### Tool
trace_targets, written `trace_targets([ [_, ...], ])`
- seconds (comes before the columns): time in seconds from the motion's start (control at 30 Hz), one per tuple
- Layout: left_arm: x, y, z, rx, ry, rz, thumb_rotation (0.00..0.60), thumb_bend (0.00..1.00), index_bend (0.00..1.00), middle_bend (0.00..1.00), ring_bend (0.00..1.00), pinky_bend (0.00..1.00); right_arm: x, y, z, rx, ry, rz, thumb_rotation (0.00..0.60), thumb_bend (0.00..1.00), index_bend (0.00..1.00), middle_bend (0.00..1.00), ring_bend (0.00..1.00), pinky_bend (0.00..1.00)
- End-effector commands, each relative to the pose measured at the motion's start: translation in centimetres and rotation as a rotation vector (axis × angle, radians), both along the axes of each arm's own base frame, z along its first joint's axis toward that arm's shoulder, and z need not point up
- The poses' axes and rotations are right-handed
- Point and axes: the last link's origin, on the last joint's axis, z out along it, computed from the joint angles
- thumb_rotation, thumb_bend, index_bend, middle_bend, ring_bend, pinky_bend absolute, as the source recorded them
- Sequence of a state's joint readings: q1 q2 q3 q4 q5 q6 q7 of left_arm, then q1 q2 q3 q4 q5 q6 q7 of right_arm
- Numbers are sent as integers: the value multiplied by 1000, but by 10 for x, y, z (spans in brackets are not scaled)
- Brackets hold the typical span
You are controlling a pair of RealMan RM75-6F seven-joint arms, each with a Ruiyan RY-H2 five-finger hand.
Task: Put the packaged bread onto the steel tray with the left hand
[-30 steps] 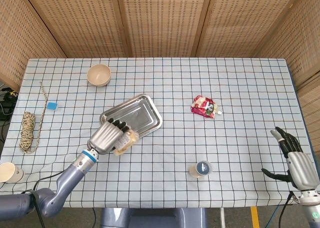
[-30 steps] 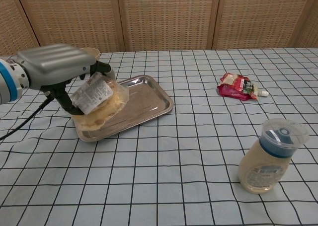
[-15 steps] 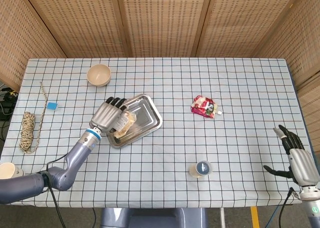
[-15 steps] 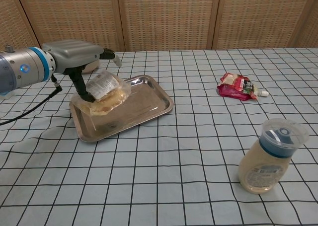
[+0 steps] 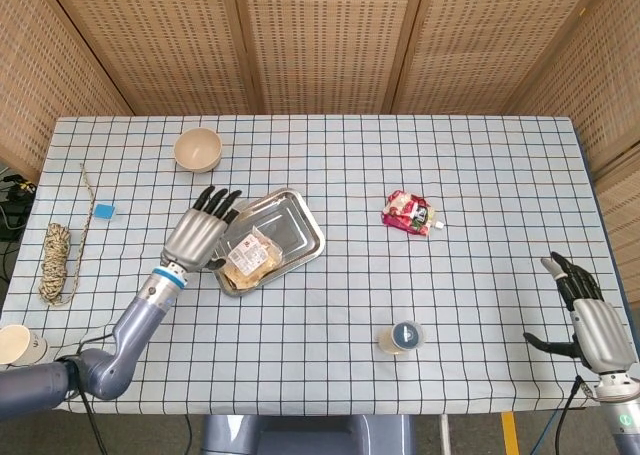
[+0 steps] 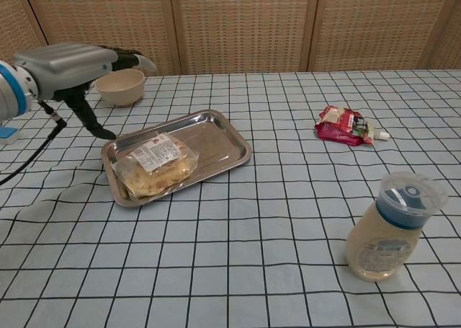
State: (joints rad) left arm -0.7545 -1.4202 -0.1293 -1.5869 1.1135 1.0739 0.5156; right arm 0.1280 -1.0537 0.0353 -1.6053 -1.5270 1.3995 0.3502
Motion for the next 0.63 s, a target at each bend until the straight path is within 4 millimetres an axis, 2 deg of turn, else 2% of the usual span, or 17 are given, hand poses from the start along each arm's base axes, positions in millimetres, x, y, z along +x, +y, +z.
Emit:
trace_targets([
  [0.03, -30, -35, 23, 66, -25, 31, 600, 0, 0, 0, 0, 0, 1, 1, -1, 3, 3, 3, 600, 43, 20, 0, 0, 0],
  [0.1, -58, -66, 34, 99, -33, 104, 600, 0, 0, 0, 0, 0, 3, 2, -3, 9, 8, 9, 600, 43, 20, 0, 0, 0],
  [0.27, -98, -111, 51, 159, -42, 201, 600, 0, 0, 0, 0, 0, 6, 2, -7, 18, 20, 20, 600, 44, 20, 0, 0, 0],
  [0.3, -112, -125, 58, 192, -50, 241, 600, 0, 0, 0, 0, 0, 8, 3, -9, 21, 22, 26, 600, 44, 20, 0, 0, 0],
  [0.43, -135, -150, 70, 256, -61, 292, 600, 0, 0, 0, 0, 0, 12, 4, -12, 27, 34, 41, 600, 43, 20, 0, 0, 0],
  [0.63, -152, -176, 93, 366, -98, 333, 600, 0, 0, 0, 0, 0, 16, 7, -19, 46, 56, 60, 600, 44, 20, 0, 0, 0],
])
